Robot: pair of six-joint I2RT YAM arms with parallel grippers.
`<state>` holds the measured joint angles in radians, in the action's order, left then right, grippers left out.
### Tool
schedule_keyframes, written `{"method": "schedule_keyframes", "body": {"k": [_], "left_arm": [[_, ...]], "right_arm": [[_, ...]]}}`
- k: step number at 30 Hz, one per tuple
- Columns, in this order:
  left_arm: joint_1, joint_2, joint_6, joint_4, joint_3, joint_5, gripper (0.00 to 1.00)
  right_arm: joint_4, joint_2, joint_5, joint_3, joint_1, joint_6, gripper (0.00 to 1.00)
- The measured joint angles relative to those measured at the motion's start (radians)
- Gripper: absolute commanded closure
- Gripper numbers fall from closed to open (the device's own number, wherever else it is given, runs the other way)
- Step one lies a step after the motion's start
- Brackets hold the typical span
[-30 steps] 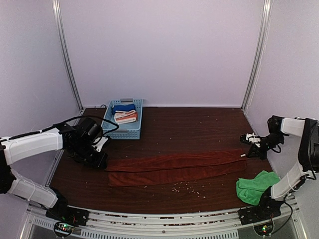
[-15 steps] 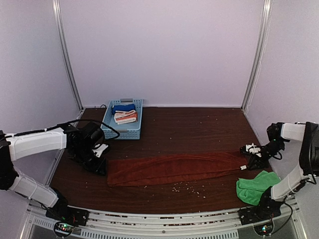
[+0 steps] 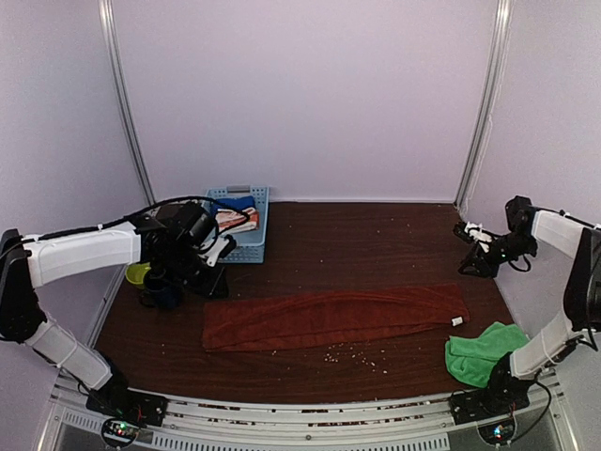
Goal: Roll the towels
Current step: Fold the towel at the center of the board.
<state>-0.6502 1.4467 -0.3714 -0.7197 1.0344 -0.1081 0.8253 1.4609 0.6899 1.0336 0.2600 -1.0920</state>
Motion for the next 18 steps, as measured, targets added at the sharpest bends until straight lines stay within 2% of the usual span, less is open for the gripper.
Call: {"method": "schedule_keyframes", "body": {"k": [3,6,9,12,13,17,18], "left_arm": [[-0.104,-0.002,0.029,0.098,0.005,-0.029,0.65],[-0.185,0.057,0.047,0.157,0.016,-0.018,0.65],[-0.203,0.156,0.040,0.180,0.017,0.039,0.65],[-0.199,0.192,0.027,0.208,-0.011,0.080,0.66],[-0.197,0.193,0.020,0.217,-0.025,0.095,0.64],[-0.195,0.176,-0.019,0.233,-0.068,0.167,0.45],[-0.195,0.162,-0.040,0.234,-0.086,0.199,0.44]], "right_arm": [[-0.068,0.000,-0.038,-0.037,-0.060,0.091,0.71],[-0.106,0.011,-0.086,-0.066,-0.107,0.161,0.71],[-0.153,0.061,-0.132,-0.072,-0.125,0.230,0.71],[-0.179,0.122,-0.175,-0.072,-0.125,0.272,0.69],[-0.180,0.134,-0.185,-0.072,-0.125,0.280,0.68],[-0.158,0.149,-0.237,-0.071,-0.125,0.307,0.64],[-0.147,0.148,-0.246,-0.069,-0.125,0.310,0.64]]}}
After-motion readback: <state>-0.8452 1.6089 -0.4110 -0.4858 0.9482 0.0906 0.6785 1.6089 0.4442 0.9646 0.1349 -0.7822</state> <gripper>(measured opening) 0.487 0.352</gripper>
